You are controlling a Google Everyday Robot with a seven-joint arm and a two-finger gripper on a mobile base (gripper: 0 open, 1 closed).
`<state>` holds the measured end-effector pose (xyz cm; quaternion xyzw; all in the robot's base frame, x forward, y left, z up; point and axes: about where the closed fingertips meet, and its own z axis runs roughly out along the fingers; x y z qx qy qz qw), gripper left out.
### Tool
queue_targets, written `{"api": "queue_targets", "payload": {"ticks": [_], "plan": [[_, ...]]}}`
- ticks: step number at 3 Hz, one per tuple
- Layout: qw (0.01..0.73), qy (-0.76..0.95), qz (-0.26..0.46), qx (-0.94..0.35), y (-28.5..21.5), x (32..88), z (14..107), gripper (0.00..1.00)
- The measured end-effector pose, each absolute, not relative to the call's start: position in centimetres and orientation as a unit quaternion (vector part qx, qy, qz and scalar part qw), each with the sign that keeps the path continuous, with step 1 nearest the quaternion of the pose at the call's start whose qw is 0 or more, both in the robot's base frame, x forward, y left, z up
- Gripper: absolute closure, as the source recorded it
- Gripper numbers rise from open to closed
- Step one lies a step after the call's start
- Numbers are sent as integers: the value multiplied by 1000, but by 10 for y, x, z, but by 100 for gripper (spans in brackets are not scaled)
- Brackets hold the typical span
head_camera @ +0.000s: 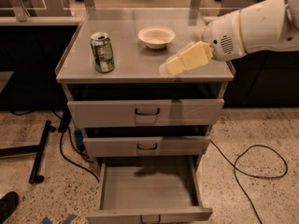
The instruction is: Place green can into bottom drawer
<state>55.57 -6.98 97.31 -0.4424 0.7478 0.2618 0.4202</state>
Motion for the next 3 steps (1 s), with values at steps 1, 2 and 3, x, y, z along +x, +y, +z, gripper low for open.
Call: {"api": "queue_targets", "payload": {"ticks": [1,2,3], "plan": [[457,748,255,-409,-44,607,961,0],[487,739,240,-398,-17,651,975,0],[498,733,232,-401,14,679,984,0]]}}
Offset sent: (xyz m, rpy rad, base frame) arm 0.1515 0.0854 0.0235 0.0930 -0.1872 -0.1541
